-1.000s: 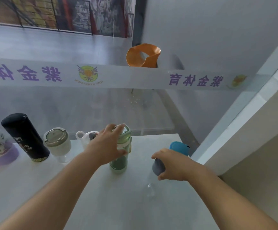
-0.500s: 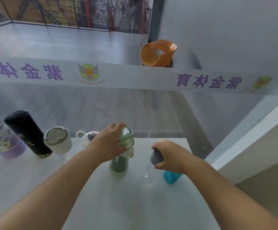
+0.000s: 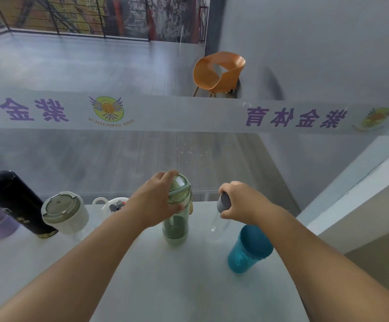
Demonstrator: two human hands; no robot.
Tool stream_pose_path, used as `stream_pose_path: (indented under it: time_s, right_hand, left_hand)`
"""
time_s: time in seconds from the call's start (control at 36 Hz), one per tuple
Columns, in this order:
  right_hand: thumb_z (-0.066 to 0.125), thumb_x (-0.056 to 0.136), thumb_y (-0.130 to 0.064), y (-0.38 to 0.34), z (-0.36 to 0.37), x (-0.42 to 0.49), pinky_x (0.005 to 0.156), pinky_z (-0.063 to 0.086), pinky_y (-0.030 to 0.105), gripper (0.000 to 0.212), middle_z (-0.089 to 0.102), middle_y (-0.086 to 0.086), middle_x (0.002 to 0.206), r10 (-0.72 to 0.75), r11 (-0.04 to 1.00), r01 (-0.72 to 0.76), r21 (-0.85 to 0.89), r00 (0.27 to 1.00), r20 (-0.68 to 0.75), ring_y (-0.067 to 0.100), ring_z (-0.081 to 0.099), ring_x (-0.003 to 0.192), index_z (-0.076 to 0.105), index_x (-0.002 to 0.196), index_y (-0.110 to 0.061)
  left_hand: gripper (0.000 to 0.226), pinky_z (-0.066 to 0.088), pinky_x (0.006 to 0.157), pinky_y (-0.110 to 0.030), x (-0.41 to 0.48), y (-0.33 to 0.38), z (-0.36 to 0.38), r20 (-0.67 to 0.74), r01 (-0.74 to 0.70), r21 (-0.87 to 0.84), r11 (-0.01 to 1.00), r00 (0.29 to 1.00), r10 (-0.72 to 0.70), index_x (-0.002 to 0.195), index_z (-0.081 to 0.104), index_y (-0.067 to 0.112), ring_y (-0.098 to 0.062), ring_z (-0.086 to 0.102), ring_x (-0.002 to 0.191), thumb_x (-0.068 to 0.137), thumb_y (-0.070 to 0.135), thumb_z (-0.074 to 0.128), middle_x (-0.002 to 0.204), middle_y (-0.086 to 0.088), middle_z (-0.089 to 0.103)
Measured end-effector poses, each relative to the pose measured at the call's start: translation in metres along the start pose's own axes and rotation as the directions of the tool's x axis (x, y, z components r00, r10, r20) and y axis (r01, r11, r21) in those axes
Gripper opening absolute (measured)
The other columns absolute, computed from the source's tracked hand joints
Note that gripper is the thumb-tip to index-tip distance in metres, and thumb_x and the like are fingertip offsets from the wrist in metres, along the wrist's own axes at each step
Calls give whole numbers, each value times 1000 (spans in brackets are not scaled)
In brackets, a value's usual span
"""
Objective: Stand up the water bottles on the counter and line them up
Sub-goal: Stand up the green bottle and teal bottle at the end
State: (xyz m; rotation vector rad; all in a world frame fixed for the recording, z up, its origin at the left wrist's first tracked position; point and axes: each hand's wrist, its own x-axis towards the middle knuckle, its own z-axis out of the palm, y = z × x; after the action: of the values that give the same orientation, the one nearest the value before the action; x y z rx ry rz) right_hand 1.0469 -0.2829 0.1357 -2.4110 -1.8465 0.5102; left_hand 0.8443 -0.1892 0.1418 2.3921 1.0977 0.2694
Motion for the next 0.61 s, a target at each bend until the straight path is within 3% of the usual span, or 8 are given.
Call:
stream_pose_path:
  time_s: [0.31, 0.61]
  right_hand:
    - [70, 75, -24, 8, -1, 9, 80, 52, 35, 42, 56, 4, 107, 10, 1000, -11, 15, 999, 35, 23, 55, 93, 54, 113, -17]
    - [72, 77, -31, 6, -1, 5, 85, 53, 35, 54, 54, 2, 115, -3, 1000, 3, 1, 998, 65, 22, 55, 100, 49, 124, -20]
  left_hand:
    - [74, 46, 85, -28, 5, -3, 5, -1, -31, -41, 999, 1000, 31, 133, 35, 30, -17, 48, 100, 72, 35, 76, 129, -1, 46]
    - [81, 47, 94, -31, 0, -3, 3, 7, -49, -34, 998, 999, 49, 140, 31, 29, -20, 46, 114, 73, 37, 75, 136, 1, 40]
